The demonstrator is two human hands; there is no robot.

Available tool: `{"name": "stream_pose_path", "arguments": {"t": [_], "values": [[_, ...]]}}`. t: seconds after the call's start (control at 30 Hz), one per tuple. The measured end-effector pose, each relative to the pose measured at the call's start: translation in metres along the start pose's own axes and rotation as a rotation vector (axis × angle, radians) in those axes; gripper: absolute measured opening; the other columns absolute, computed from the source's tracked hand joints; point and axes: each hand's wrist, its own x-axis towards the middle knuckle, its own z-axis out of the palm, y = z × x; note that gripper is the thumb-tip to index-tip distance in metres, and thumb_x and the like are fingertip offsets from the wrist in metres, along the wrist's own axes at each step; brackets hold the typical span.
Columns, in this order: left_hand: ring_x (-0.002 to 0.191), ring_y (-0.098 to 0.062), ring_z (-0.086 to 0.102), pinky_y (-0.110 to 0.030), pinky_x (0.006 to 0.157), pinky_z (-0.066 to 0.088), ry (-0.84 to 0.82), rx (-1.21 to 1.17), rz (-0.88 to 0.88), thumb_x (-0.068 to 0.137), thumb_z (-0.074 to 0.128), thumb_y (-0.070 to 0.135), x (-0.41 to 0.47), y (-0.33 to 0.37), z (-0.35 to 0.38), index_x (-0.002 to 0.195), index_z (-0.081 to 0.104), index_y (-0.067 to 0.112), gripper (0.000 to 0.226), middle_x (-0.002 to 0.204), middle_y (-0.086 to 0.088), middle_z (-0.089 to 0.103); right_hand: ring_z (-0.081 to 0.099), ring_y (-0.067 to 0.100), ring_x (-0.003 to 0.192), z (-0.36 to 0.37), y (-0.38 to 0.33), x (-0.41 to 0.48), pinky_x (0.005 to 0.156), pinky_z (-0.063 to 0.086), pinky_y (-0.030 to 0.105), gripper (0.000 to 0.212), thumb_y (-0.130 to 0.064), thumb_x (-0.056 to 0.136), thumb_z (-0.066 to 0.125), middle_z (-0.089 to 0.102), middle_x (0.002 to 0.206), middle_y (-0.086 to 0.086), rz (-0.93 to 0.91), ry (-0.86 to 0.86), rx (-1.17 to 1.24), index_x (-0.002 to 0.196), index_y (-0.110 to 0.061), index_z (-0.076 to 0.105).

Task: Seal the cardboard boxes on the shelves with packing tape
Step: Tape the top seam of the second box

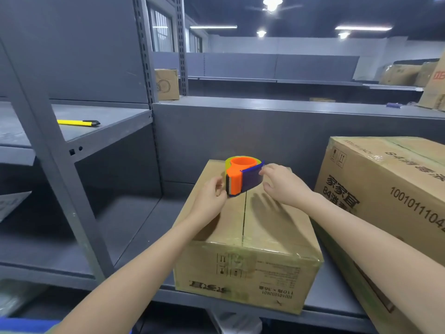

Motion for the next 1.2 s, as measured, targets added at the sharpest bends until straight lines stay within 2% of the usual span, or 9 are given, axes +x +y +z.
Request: {"name": "stream_pose_path", "arguments": {"t": [0.17,0.33,0.43,0.57,0.77,0.9,1.0,1.07,1.2], "values": [[0.137,-0.022,0.031,-0.029,0.109,0.028,-0.091,-0.24,-0.153,0.088,0.031,-0.015,0.033,-0.002,0.002,0.146,0.022,0.005,0.062,0.151,-0.012,0.029,0.029,0.023,0.136,0.01,-0.002,0.04,0.091,0.039,0.032,0.057,0.001,0.088,0.042,0.032,0.15,0.004,0.02,-0.026,-0.051,0.142,-0.013,0.032],[0.11,-0.018,0.057,-0.013,0.078,0.05,-0.172,-0.278,-0.051,0.084,0.031,-0.018,0.046,-0.015,-0.002,0.131,0.049,0.008,0.057,0.129,-0.008,0.055,0.047,0.026,0.112,0.026,0.0,0.07,0.087,0.043,0.033,0.027,-0.002,0.089,0.048,0.053,0.125,0.01,0.002,-0.148,-0.084,0.114,-0.011,0.05],[0.104,-0.016,0.059,-0.023,0.089,0.049,-0.141,-0.281,-0.082,0.085,0.035,-0.016,0.05,-0.021,-0.007,0.128,0.052,0.007,0.052,0.126,-0.011,0.058,0.049,0.027,0.107,0.032,-0.001,0.08,0.088,0.042,0.032,0.013,-0.004,0.089,0.048,0.057,0.105,0.006,0.038,-0.14,-0.062,0.091,-0.016,0.044],[0.129,-0.019,0.041,-0.033,0.108,0.034,-0.192,-0.161,-0.106,0.088,0.036,-0.013,0.059,-0.018,-0.01,0.141,0.038,0.011,0.058,0.143,-0.007,0.042,0.044,0.033,0.121,0.035,-0.002,0.082,0.096,0.043,0.038,0.019,-0.004,0.089,0.048,0.048,0.081,-0.001,0.105,-0.144,0.027,0.083,-0.019,0.037],[0.111,-0.031,0.056,-0.042,0.089,0.052,-0.348,-0.249,-0.109,0.086,0.031,-0.013,0.06,-0.008,-0.001,0.137,0.042,0.015,0.06,0.126,-0.014,0.055,0.034,0.033,0.133,0.035,0.0,0.077,0.091,0.043,0.036,0.023,0.004,0.087,0.043,0.057,0.109,0.012,0.169,-0.14,0.102,0.083,-0.019,0.038],[0.124,-0.025,0.048,-0.041,0.105,0.039,-0.309,-0.272,-0.083,0.085,0.032,-0.014,0.06,-0.01,0.0,0.135,0.045,0.008,0.056,0.133,-0.012,0.052,0.036,0.035,0.13,0.033,0.006,0.071,0.102,0.037,0.038,0.022,0.005,0.086,0.043,0.052,0.097,0.006,0.164,-0.129,0.109,0.085,-0.017,0.04],[0.118,-0.025,0.054,-0.041,0.102,0.043,-0.28,-0.383,-0.114,0.087,0.033,-0.014,0.054,-0.007,-0.002,0.13,0.05,0.004,0.05,0.13,-0.014,0.055,0.036,0.031,0.132,0.027,0.006,0.064,0.074,0.039,0.028,0.013,-0.004,0.089,0.048,0.056,0.111,0.007,0.155,-0.111,0.12,0.092,-0.016,0.044],[0.106,-0.022,0.062,-0.035,0.094,0.049,-0.289,-0.489,-0.1,0.086,0.033,-0.013,0.047,-0.004,-0.003,0.121,0.057,0.005,0.046,0.12,-0.013,0.062,0.048,0.028,0.114,0.02,0.008,0.058,0.059,0.031,0.022,0.015,-0.003,0.088,0.049,0.055,0.105,0.006,0.116,-0.099,0.149,0.094,-0.017,0.045],[0.091,-0.018,0.065,-0.03,0.085,0.051,-0.33,-0.559,-0.061,0.087,0.038,-0.01,0.04,0.006,-0.01,0.112,0.06,0.006,0.037,0.111,-0.01,0.064,0.054,0.022,0.085,-0.002,0.013,0.046,0.061,0.042,0.023,0.023,0.002,0.082,0.045,0.055,0.094,0.003,0.038,-0.103,0.282,0.094,-0.017,0.049]]}}
